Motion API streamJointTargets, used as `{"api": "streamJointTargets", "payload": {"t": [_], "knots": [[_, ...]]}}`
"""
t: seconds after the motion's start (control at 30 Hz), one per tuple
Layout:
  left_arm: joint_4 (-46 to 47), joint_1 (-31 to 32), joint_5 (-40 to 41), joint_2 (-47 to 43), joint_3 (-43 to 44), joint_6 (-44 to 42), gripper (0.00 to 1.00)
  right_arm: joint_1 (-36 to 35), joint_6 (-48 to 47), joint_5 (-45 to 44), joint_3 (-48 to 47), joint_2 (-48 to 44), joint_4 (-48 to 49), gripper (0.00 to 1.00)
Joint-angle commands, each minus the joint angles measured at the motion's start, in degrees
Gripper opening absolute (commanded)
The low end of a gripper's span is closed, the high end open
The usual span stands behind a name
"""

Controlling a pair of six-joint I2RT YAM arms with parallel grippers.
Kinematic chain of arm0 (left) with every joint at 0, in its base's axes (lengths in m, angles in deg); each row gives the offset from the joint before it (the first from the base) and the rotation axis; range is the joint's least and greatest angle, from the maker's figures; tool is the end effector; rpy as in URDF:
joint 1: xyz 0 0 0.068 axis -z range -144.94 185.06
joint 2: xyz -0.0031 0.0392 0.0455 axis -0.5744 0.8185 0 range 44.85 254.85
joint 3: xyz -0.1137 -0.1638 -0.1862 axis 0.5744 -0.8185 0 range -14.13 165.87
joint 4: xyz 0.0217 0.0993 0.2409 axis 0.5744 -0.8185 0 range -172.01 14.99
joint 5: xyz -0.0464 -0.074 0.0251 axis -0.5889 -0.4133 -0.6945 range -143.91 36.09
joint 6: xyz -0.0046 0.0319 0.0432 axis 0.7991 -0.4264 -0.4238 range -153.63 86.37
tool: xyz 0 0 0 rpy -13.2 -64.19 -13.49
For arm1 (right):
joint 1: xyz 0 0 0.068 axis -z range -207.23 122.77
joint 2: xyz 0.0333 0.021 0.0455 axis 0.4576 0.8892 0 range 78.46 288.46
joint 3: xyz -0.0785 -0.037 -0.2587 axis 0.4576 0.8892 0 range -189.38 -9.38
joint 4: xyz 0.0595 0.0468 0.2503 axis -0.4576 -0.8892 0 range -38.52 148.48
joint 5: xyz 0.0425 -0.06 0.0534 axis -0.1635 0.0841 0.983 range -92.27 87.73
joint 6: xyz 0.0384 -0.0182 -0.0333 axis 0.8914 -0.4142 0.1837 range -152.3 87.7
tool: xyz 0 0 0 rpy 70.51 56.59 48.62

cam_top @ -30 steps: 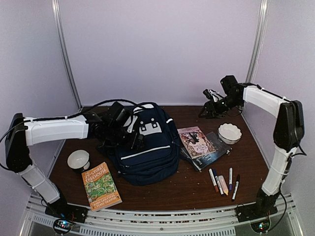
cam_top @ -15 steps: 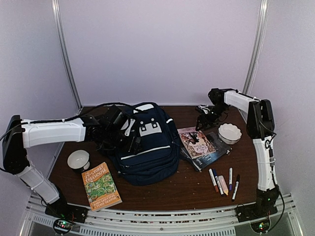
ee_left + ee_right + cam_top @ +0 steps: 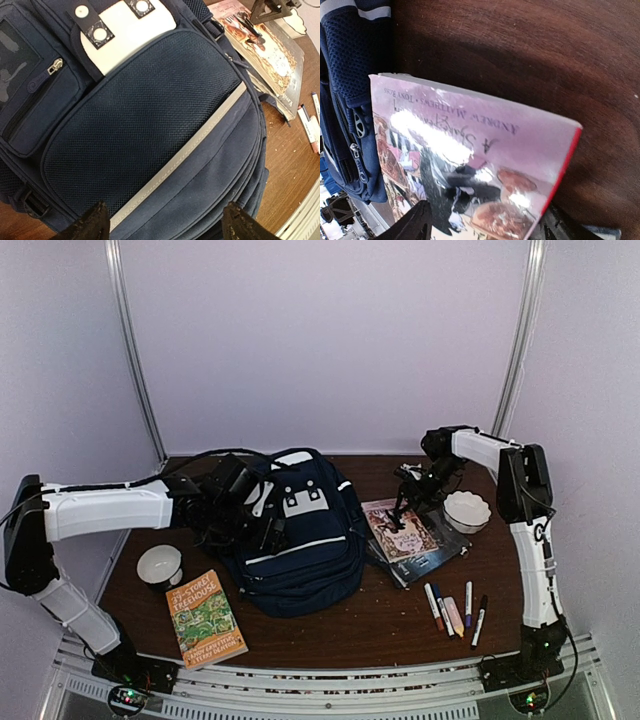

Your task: Pack the student bag

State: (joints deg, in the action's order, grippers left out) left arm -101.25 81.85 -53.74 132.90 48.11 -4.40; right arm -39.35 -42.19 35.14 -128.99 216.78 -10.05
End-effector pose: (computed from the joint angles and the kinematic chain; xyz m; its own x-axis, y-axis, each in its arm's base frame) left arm 0.2226 -0.2368 0.2383 -0.8265 0.1666 -0.5377 0.3712 0.8793 -0.2982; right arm 0.4583 0.1206 0.1651 -0.9285 -0.3389 -0.1516 -0.3601 0.7230 0.5895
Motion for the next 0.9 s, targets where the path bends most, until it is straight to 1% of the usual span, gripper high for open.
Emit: {"api": "streamJointTargets", "payload": {"t": [0.0, 0.13, 0.23, 0.37, 0.53, 0.6, 0.7, 0.77, 0.87], "knots": [[0.4, 0.3, 1.5, -2.6, 0.3, 0.4, 0.8, 0.2, -0.2, 7.7, 0.2, 3.8, -4.4, 0.72], [-0.2, 0.3, 1.9, -2.8, 0.2, 0.8, 0.8, 0.4, -0.3, 13.1, -0.3, 4.6, -4.5, 0.6], [-0.2, 0.4, 1.9, -2.7, 0.4, 1.2, 0.8, 1.4, 1.9, 16.9, 0.9, 2.6, -1.6, 0.42], [-0.2, 0.5, 2.3, -2.8, 1.0, 1.1, 0.8, 3.4, 6.6, 20.3, 7.0, -2.8, 4.6, 0.23], [0.2, 0.7, 2.3, -2.8, 2.1, 1.0, 0.8, 5.1, 9.6, 20.7, 12.8, -12.1, 8.7, 0.05], [1.1, 0.8, 1.9, -2.8, 2.6, 1.2, 0.8, 5.2, 9.8, 20.2, 15.3, -15.9, 9.6, 0.0], [2.9, 0.8, 1.3, -2.9, 3.6, 2.5, 0.8, 5.2, 10.1, 19.7, 19.9, -24.1, 12.0, 0.0], [5.0, 0.8, 0.1, -3.1, 4.0, 3.4, 0.83, 5.1, 9.8, 19.9, 22.2, -28.7, 12.9, 0.0], [10.7, 0.8, -2.7, -4.0, 3.4, 4.9, 0.86, 4.5, 6.8, 20.6, 24.1, -34.9, 12.5, 0.0]]}}
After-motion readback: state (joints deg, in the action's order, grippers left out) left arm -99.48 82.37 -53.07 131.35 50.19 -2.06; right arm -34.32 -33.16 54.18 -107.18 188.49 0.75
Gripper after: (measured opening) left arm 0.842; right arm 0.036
